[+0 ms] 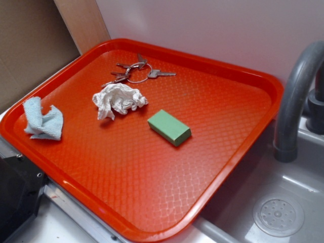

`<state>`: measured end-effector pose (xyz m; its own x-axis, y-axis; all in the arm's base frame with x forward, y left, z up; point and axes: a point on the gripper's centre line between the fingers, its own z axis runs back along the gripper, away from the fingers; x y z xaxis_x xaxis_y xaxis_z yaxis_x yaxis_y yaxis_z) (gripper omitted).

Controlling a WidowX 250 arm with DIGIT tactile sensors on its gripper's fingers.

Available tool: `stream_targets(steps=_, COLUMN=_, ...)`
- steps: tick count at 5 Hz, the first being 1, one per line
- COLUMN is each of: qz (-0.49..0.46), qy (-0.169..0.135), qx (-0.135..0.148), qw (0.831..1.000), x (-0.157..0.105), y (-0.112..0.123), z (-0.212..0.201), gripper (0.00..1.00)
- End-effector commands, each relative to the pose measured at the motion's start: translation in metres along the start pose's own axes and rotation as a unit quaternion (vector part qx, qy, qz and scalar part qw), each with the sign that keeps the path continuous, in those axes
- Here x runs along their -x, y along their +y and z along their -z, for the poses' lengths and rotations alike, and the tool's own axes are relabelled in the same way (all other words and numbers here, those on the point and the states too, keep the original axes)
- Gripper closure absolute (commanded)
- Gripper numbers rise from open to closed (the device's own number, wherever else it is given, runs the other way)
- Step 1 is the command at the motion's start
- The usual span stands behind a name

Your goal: Grab the blue cloth.

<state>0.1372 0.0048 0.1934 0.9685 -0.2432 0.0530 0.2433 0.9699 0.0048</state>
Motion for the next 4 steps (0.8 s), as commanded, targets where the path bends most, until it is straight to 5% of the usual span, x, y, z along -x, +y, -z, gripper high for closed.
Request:
stream_targets(steps=1, qz=0.105, qy=-0.022, qx=-0.036, qw=0.994, x=-0.003, y=0.032, z=0.023, gripper=0.0)
stream_targets(steps=3, qz=0.105, qy=-0.022, qx=-0.036, qw=0.994, x=-0.003, y=0.032, z=0.023, gripper=0.0)
stream_targets(steps=4, qz=0.076, qy=0.025, qx=-0.076, qw=0.994, x=-0.01, y=0.05, z=0.074, gripper=0.0)
